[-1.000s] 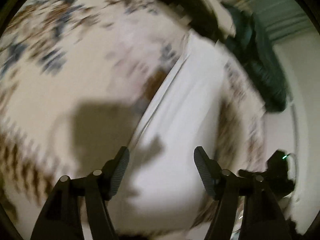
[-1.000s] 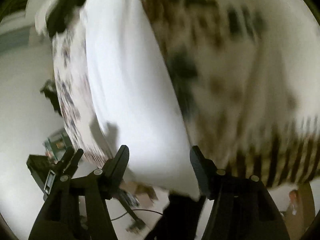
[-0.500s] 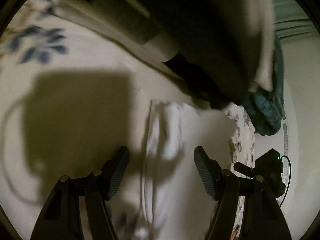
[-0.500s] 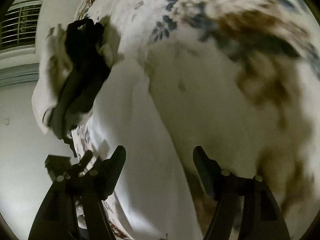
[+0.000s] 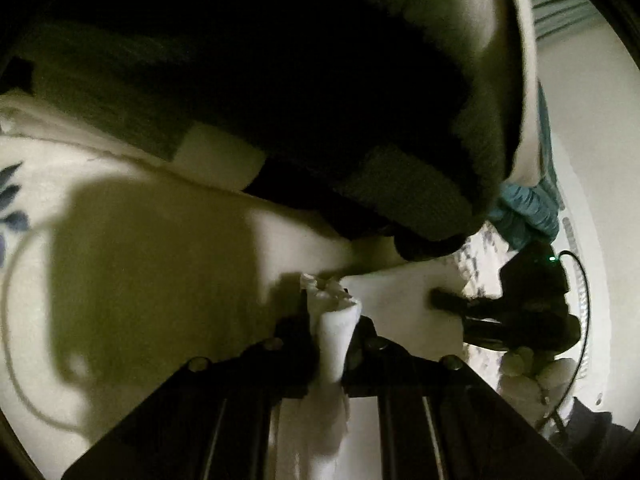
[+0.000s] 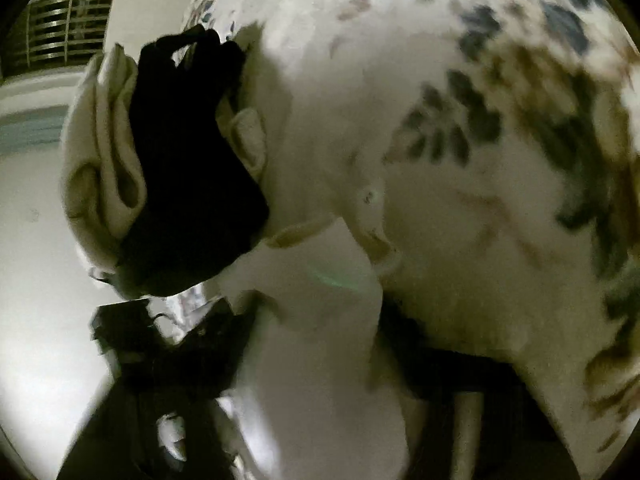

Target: Fold small clothes

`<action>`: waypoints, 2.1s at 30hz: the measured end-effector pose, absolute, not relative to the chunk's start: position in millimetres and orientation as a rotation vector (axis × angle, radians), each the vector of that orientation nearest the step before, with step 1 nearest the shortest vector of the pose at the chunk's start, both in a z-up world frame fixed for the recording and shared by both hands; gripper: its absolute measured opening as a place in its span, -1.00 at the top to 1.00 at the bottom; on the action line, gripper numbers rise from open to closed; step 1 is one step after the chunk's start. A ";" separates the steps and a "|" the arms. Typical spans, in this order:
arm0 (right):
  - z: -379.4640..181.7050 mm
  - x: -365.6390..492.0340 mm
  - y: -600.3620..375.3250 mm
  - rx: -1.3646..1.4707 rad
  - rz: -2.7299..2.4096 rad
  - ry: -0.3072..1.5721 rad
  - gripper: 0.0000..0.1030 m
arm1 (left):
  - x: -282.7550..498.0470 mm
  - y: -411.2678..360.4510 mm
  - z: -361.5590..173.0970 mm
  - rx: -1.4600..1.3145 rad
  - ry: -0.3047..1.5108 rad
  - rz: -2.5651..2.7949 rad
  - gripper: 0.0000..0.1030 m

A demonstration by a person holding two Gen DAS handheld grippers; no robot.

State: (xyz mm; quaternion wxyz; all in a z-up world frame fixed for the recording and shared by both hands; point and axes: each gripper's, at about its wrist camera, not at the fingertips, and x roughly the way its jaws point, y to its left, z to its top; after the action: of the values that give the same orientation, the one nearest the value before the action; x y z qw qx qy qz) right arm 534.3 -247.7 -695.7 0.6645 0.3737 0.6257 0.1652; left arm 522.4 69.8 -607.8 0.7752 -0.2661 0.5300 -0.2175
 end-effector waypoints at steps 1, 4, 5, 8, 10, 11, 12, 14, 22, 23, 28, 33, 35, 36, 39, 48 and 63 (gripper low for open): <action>-691.3 535.2 -241.9 0.814 0.372 1.408 0.84 | 519.6 73.0 -602.4 -0.578 1.138 -0.471 0.85; -675.8 530.0 -234.8 0.782 0.388 1.379 0.93 | 510.6 78.7 -587.2 -0.586 1.111 -0.479 0.85; -670.1 526.7 -234.4 0.789 0.395 1.364 0.94 | 505.3 80.7 -579.9 -0.587 1.098 -0.483 0.85; -644.5 508.5 -238.6 0.796 0.425 1.310 0.95 | 491.2 86.8 -562.5 -0.591 1.067 -0.489 0.85; -630.0 496.9 -236.3 0.801 0.443 1.287 0.95 | 482.1 88.8 -552.0 -0.592 1.048 -0.493 0.85; -620.3 487.5 -235.6 0.802 0.457 1.273 0.95 | 478.5 89.1 -548.7 -0.595 1.038 -0.497 0.85; -612.9 478.9 -233.1 0.797 0.465 1.266 0.95 | 472.4 91.3 -542.1 -0.594 1.028 -0.498 0.85; -601.5 459.7 -237.8 0.789 0.490 1.252 0.95 | 453.7 91.1 -525.4 -0.592 1.008 -0.507 0.85; -567.4 339.5 -226.5 0.722 0.560 1.314 0.73 | 348.0 89.1 -487.9 -0.530 1.072 -0.482 0.17; -571.7 322.1 -225.3 0.711 0.553 1.353 0.61 | 327.1 94.8 -487.4 -0.527 1.093 -0.465 -0.13; -596.9 248.0 -225.1 0.673 0.558 1.559 -0.05 | 250.0 120.5 -501.0 -0.517 1.234 -0.357 -0.22; -615.1 214.5 -255.8 0.796 0.397 1.601 -0.09 | 230.8 141.0 -525.2 -0.591 1.310 -0.251 -0.22; -624.3 215.2 -264.5 0.859 0.322 1.591 -0.09 | 239.2 139.2 -532.0 -0.610 1.310 -0.230 -0.22; -630.4 218.1 -266.3 0.873 0.276 1.586 -0.09 | 244.7 136.0 -536.6 -0.612 1.308 -0.225 -0.22; -647.6 227.1 -265.8 0.902 0.171 1.583 -0.09 | 268.3 122.1 -559.6 -0.608 1.345 -0.207 -0.22; -690.1 239.3 -228.1 0.776 -0.014 1.690 -0.04 | 282.9 102.8 -599.9 -0.474 1.435 -0.192 0.28; -640.4 154.8 -241.9 0.818 0.056 1.735 -0.07 | 170.7 157.8 -550.3 -0.625 1.458 -0.233 -0.38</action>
State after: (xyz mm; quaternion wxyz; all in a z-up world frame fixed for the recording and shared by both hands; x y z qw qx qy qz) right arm 154.8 -241.9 -640.4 0.5738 0.3491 0.7404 0.0238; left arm 170.7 157.8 -550.3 0.6954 -0.2801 0.6535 -0.1046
